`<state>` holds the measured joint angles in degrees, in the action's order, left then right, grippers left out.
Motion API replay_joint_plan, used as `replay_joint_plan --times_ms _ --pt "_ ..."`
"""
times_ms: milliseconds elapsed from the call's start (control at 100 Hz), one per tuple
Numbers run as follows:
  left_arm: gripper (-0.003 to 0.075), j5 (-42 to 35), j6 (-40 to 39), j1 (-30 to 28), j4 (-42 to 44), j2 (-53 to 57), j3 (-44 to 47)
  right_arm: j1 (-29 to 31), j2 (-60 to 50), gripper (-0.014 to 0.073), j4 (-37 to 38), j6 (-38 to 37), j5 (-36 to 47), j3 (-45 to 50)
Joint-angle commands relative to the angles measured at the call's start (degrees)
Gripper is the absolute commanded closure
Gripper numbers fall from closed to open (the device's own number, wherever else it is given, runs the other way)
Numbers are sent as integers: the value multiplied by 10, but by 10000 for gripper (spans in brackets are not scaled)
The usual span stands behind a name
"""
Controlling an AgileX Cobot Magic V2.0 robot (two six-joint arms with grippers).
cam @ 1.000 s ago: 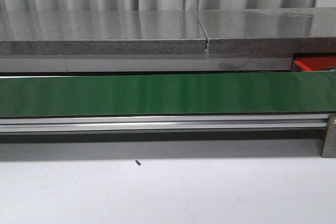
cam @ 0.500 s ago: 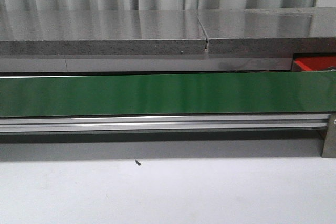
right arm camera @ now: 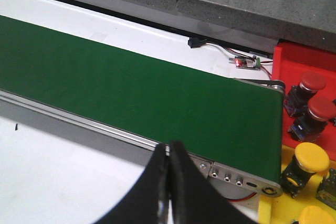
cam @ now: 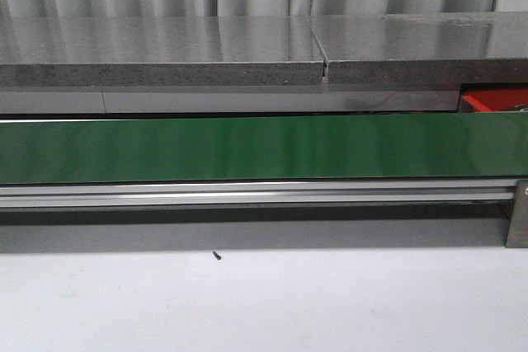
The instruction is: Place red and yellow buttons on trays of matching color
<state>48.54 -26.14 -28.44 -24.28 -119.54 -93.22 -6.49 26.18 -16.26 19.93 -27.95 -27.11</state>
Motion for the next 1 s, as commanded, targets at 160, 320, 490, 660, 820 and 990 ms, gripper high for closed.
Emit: replay_joint_plan --times_ms 160,320,490,660,820,990 --pt "323 -31 -5 8 -17 11 -17 -2 -1 708 -9 6 38 -14" --pt "363 -38 -5 8 -12 11 -17 -2 -1 708 -9 6 38 -14" --pt "443 -40 -5 8 -12 11 -17 -2 -1 708 -9 6 38 -14" --pt "491 -40 -3 8 -12 19 -17 -2 -1 708 -9 6 38 -14" --pt "493 -47 6 7 -12 47 -18 -2 -1 708 -9 6 38 -14" --pt "505 -36 27 7 -11 70 -40 -2 -1 708 -9 6 38 -14"
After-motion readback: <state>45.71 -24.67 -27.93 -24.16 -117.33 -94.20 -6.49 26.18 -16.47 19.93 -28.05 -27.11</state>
